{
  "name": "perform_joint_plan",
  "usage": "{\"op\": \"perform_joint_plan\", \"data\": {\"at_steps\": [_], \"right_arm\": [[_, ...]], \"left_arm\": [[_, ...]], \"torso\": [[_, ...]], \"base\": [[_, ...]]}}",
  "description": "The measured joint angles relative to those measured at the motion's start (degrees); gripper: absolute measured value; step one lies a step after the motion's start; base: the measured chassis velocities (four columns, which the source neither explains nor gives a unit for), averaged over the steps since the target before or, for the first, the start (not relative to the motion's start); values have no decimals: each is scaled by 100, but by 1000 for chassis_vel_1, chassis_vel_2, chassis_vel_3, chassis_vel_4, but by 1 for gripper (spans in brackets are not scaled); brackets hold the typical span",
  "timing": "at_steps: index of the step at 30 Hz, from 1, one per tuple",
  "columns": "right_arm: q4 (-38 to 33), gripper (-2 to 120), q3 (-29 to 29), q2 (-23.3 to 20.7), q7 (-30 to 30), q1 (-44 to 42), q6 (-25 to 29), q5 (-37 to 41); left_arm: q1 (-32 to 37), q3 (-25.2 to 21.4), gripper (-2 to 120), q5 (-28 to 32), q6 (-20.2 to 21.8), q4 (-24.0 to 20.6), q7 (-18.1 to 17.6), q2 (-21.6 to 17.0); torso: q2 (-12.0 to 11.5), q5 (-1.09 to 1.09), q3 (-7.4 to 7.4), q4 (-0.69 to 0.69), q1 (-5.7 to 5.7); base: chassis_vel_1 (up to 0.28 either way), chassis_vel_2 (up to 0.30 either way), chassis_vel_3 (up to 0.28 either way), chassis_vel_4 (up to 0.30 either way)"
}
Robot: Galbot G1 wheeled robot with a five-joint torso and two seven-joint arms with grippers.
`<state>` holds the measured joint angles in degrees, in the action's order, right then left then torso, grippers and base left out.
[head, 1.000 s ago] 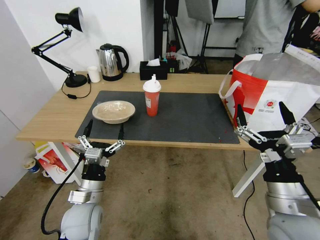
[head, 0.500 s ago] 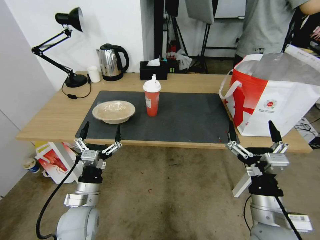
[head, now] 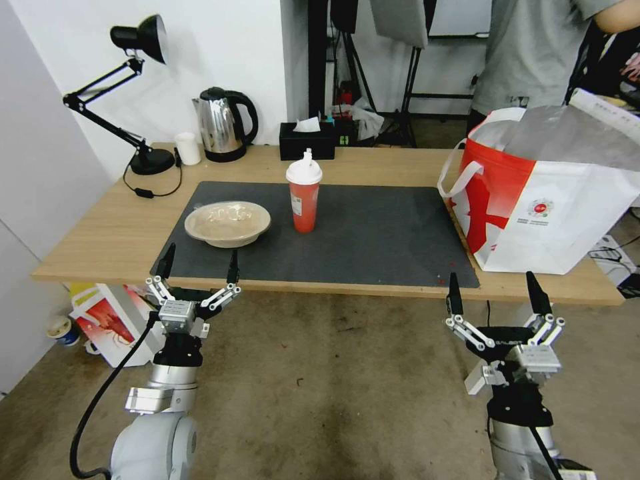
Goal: Pick up the trash from the table and place it into the takeout bag.
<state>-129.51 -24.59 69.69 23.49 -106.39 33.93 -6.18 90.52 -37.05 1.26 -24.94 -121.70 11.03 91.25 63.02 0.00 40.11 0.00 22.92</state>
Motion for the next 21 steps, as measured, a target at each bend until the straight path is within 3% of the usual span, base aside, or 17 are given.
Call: {"op": "perform_joint_plan", "data": {"at_steps": [21], "right_arm": [[213, 100, 445, 115, 274, -125, 251, -353]], "left_arm": [[-25, -31, 100, 20, 7, -51, -8, 3]], "torso": [[0, 0, 0, 0, 0]], "base": [[0, 0, 0, 0]]}}
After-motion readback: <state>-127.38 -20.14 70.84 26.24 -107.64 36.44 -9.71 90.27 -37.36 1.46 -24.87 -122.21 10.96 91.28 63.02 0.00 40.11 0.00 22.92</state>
